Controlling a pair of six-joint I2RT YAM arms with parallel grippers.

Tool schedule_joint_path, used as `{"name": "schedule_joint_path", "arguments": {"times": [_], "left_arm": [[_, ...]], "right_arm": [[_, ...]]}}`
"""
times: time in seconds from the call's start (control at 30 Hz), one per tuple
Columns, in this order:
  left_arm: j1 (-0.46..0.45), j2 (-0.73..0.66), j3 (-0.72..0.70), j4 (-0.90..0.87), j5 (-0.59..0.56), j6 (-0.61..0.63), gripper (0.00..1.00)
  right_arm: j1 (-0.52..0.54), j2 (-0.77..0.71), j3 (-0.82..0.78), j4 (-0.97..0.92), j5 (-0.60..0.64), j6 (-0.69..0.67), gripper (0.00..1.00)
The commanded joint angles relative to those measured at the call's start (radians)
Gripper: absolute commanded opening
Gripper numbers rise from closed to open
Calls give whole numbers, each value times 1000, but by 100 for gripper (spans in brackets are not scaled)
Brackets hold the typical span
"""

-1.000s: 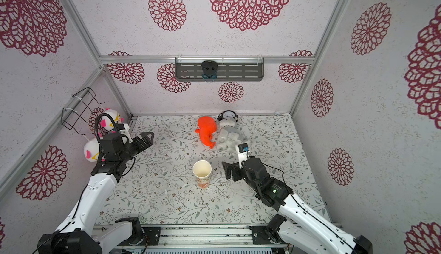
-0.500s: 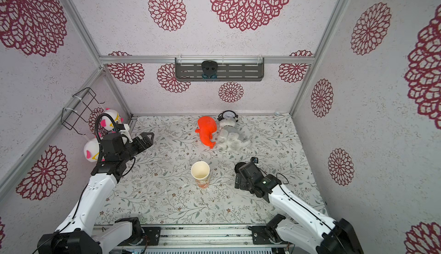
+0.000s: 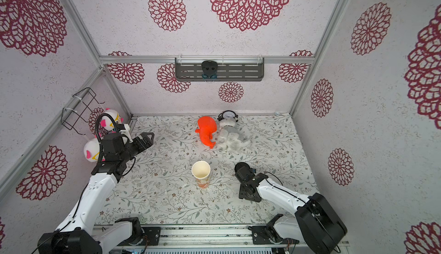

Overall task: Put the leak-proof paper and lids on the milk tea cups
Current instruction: Pick up the leak-proof paper from the center of the board.

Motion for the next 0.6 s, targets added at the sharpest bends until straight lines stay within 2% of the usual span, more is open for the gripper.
{"name": "schedule_joint_path", "arguments": {"times": [0.0,0.17,0.23,0.37,0.57], "left_arm": [[-4,6,10,10,-9,8,97],[-4,2,10,7,-17,12,98],[-4,1,10,6,-17,14,98],[-4,-1,13,-2,-26,17,97],[-5,-5,19,-1,10,1,98]], "right_arm": [[-3,41,-16,31,-30,8,48],[-4,60,-16,16,6,19,23],[-3,69,-16,13,14,15,16],[-4,78,-13,11,26,5,10],[-4,-4,49,-4,65,-49,8]]}}
